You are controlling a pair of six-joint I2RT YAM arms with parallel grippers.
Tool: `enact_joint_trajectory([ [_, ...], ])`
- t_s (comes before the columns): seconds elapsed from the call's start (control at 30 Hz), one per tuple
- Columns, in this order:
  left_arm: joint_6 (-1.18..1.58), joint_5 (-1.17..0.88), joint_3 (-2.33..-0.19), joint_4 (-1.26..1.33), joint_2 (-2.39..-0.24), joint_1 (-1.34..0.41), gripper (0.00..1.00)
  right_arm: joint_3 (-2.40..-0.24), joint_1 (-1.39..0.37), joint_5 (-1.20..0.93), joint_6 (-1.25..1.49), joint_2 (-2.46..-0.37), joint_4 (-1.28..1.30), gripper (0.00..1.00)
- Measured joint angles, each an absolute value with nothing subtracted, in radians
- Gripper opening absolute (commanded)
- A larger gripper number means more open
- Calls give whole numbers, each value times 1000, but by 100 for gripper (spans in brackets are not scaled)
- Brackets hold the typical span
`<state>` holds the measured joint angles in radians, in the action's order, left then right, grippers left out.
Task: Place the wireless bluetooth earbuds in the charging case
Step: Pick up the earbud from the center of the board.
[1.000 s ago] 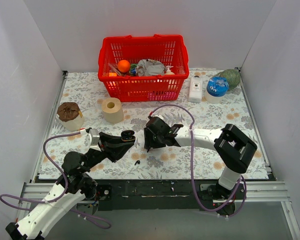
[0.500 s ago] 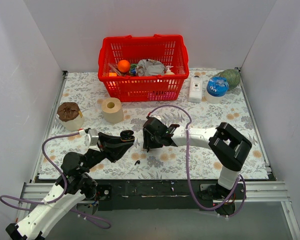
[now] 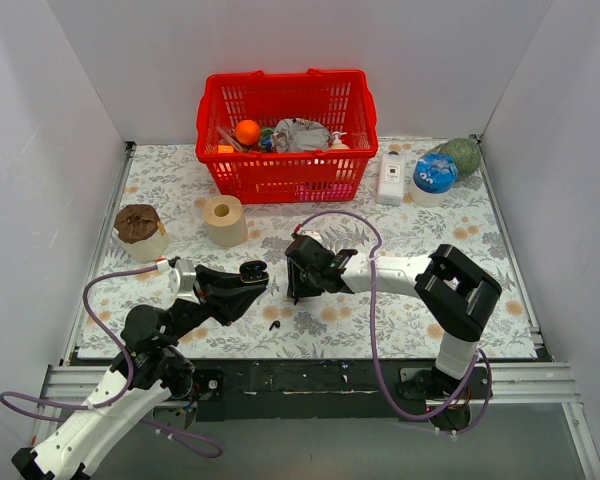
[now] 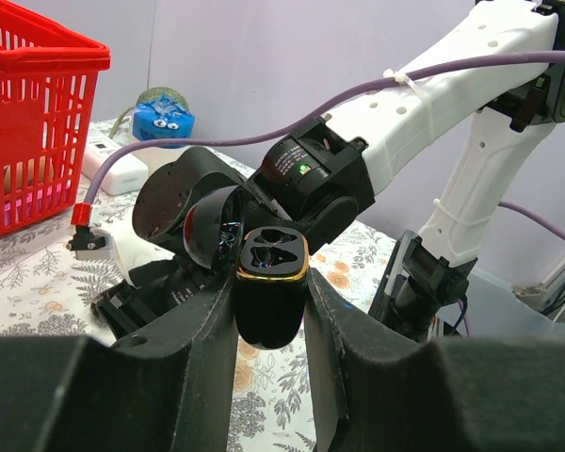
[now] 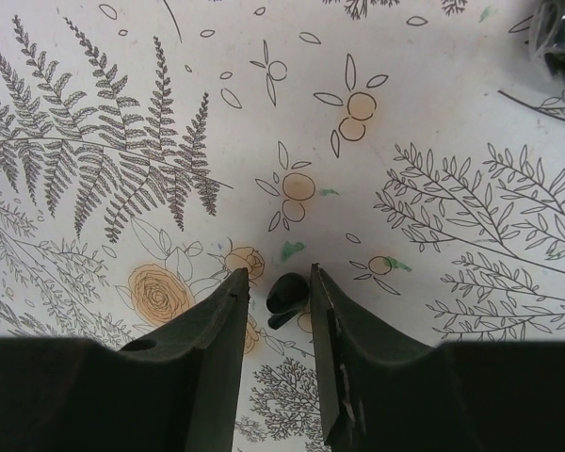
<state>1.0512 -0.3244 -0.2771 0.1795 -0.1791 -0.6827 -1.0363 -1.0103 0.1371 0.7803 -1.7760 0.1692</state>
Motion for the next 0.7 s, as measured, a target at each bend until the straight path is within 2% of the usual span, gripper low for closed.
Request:
enact_joint_trajectory([
  [0.7, 1052, -325, -277, 179, -178, -683, 0, -999, -1023, 148, 786, -1769, 107, 27],
])
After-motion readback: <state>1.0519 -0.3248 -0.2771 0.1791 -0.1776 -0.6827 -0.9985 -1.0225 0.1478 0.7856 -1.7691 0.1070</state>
